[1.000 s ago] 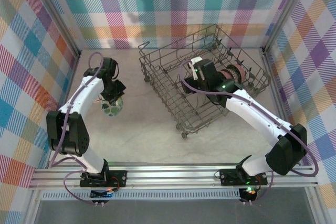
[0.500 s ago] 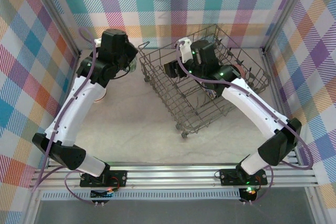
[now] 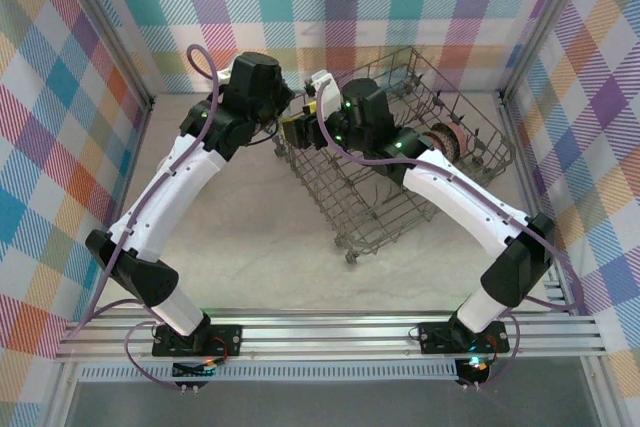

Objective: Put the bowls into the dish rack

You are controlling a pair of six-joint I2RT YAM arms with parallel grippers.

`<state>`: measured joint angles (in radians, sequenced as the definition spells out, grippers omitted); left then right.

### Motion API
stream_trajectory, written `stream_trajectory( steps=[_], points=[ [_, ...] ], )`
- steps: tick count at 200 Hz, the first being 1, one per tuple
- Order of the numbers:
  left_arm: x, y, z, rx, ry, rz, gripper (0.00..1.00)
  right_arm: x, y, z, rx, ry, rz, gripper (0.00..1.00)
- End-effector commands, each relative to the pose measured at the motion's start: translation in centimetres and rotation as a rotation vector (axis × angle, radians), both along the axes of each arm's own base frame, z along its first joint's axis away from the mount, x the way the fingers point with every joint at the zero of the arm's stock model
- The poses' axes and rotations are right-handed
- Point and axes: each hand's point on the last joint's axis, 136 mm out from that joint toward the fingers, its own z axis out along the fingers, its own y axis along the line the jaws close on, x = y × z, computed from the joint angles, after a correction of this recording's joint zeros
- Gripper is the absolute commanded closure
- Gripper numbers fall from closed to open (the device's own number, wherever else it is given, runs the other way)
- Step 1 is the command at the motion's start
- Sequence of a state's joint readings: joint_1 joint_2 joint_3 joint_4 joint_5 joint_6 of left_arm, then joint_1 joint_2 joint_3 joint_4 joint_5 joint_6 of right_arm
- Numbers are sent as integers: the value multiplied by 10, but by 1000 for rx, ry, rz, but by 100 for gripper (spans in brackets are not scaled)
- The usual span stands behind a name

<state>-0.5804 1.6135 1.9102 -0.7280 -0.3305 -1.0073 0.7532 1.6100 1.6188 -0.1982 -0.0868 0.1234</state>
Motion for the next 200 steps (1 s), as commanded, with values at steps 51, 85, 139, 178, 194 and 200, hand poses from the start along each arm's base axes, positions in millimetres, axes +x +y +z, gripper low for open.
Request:
stream_trajectory(
  steps=[51,85,139,178,194,200],
  points=[
    [2,-13,38,-73,-78,-35,97,34,4,-9,30,-17,-124,44],
    [3,-18,35,-79,-66,-49,97,42,-1,-8,75,-49,-178,48],
    [3,-17,34,-76,-63,-50,96,47,-10,-9,131,-63,-256,59],
    [4,-19,29,-68,-51,-64,92,45,-17,-7,153,-89,-331,71],
    [4,-22,28,-75,-53,-78,90,46,-21,-6,148,-97,-365,78],
    [5,-25,28,-78,-56,-91,89,46,-23,-6,149,-92,-379,81]
  ],
)
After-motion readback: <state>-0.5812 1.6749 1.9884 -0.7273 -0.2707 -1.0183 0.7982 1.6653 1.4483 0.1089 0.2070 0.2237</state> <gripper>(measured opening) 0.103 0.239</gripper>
